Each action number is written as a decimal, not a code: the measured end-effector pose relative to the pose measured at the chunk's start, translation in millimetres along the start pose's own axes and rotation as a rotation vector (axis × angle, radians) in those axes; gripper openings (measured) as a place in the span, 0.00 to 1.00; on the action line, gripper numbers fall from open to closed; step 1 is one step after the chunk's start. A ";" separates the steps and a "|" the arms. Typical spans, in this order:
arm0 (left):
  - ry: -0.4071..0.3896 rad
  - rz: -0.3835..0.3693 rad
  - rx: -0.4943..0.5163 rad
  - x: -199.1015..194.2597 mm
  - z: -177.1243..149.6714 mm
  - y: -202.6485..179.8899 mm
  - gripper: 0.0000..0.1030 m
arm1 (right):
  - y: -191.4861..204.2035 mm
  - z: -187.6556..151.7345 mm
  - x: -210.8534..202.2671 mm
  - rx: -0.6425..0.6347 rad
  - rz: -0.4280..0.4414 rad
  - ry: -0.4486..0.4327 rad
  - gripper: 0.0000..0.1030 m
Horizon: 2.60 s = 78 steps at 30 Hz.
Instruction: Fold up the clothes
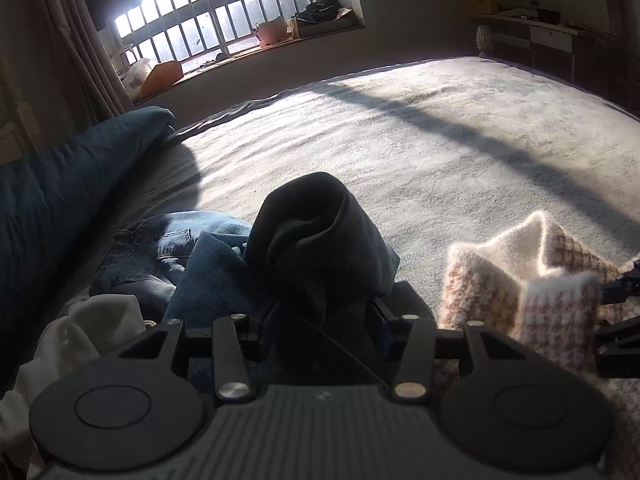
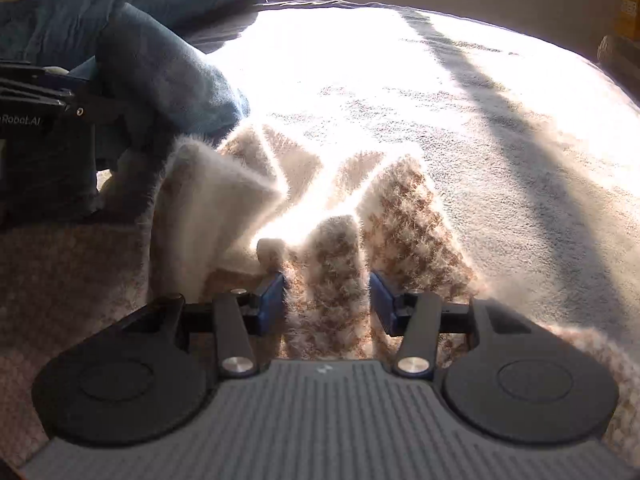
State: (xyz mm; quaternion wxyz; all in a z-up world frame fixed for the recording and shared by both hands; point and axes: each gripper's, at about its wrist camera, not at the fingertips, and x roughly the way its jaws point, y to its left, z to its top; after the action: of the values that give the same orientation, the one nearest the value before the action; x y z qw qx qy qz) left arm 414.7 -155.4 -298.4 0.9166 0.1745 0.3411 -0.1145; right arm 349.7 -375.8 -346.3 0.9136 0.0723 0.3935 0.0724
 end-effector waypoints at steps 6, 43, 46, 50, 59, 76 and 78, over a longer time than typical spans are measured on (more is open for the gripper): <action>0.005 0.008 -0.039 1.8 -3.9 8.6 0.47 | -41.0 -4.2 -58.9 0.323 0.259 -0.098 0.59; 0.107 -0.406 -0.291 -5.1 -38.3 -50.9 0.05 | -30.9 -15.8 -62.6 0.287 0.206 -0.051 0.47; 0.118 -0.414 -0.320 -3.6 -41.0 -44.7 0.05 | 2.2 -38.0 -67.2 0.058 0.138 0.029 0.46; 0.114 -0.409 -0.315 -3.4 -39.9 -46.8 0.05 | 51.1 -64.1 -59.7 -0.263 0.030 0.107 0.45; 0.090 -0.390 -0.282 -8.5 -40.2 -50.2 0.04 | 45.7 -78.0 -61.8 -0.238 -0.141 0.120 0.07; 0.108 -0.324 -0.209 15.4 -58.0 -97.0 0.05 | -110.2 -140.0 -137.2 1.089 0.256 -0.345 0.07; 0.082 -0.289 -0.178 20.6 -61.7 -106.1 0.07 | -100.8 -129.5 -131.6 1.034 0.271 -0.319 0.07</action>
State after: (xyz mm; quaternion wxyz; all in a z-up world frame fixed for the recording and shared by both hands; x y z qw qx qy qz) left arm 358.9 -229.6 -381.3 0.8877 0.0463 0.4084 -0.2074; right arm 173.3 -489.7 -360.2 0.7899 0.5712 0.2217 -0.0252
